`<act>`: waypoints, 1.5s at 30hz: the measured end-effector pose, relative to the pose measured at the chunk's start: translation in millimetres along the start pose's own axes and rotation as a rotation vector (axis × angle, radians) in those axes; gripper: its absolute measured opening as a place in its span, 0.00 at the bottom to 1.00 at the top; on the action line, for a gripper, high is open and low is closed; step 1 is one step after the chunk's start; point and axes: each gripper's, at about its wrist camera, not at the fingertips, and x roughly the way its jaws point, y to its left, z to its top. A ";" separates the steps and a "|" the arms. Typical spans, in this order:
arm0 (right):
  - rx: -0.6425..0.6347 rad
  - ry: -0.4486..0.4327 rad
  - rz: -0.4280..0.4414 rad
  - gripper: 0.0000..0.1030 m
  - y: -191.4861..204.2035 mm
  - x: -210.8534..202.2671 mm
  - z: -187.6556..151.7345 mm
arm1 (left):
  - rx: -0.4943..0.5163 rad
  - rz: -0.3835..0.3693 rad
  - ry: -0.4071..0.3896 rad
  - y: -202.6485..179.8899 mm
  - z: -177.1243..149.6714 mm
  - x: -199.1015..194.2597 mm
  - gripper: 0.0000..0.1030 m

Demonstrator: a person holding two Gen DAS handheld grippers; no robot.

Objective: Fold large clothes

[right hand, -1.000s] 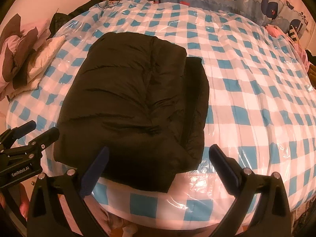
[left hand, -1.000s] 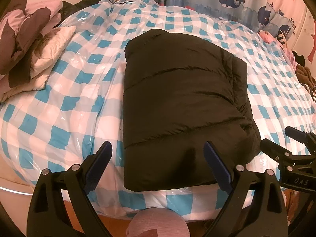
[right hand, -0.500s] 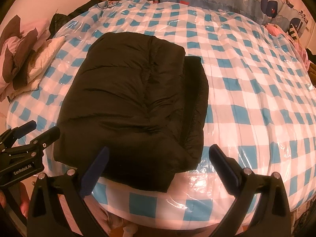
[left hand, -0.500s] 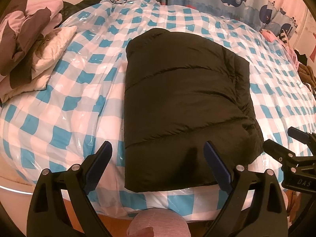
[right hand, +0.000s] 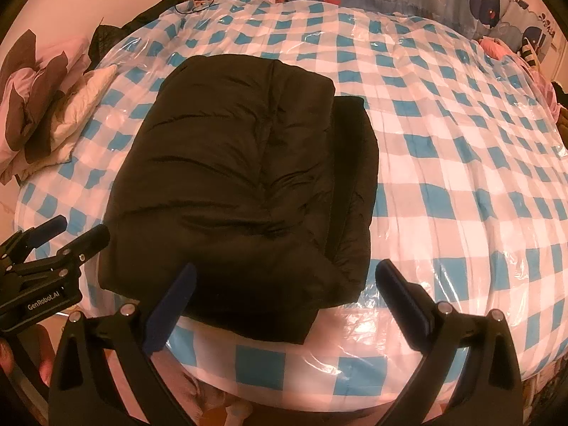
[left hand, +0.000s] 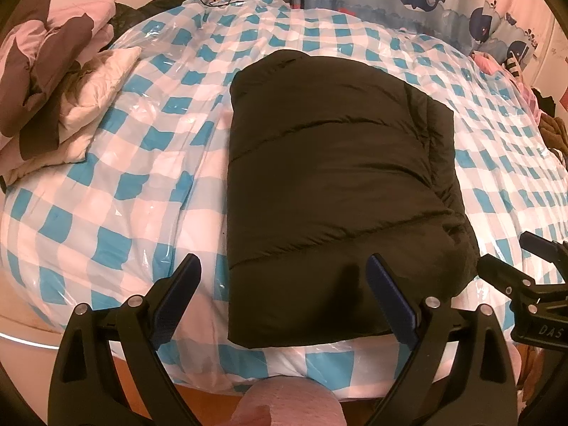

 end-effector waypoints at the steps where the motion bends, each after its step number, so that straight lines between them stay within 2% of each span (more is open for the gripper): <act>1: 0.000 0.000 -0.001 0.95 0.7 -0.1 -0.3 | 0.003 0.001 0.001 0.3 -0.2 0.2 0.88; 11: -0.007 -0.002 0.005 0.95 5.7 0.7 -3.0 | -0.007 -0.010 -0.002 -2.4 0.5 0.8 0.88; 19: -0.015 0.004 0.020 0.95 4.1 2.4 -2.5 | -0.012 0.000 0.026 0.3 1.5 7.6 0.90; 45: -0.013 0.011 0.037 0.95 1.2 4.2 -5.5 | 0.000 0.040 0.022 -0.9 5.4 5.4 0.90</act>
